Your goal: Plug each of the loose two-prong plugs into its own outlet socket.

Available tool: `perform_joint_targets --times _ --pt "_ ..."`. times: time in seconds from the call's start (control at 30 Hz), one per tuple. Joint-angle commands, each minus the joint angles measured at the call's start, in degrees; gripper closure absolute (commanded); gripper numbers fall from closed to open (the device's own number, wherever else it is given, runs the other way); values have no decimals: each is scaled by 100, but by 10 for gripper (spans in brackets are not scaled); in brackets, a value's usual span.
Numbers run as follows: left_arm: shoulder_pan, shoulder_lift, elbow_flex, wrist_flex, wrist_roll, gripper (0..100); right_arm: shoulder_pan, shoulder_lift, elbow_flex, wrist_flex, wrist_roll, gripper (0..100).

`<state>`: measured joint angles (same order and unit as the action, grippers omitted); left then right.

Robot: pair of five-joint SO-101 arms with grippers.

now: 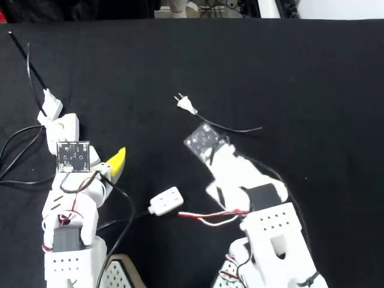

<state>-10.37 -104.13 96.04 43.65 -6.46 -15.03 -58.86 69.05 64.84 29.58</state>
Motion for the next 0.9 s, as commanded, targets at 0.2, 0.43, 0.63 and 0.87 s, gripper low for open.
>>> perform_joint_targets --times 0.2,0.43,0.63,0.87 --pt "-75 -26 40 -105 -44 662 141 1121 -637 536 334 987" --pt "-84 -26 66 -105 -44 662 132 3301 -2158 62 -167 987" --pt "-84 -26 66 -105 -44 662 132 4892 -2914 -26 -193 987" --pt "-171 -26 66 -105 -53 662 105 6246 -3556 -255 -193 985"
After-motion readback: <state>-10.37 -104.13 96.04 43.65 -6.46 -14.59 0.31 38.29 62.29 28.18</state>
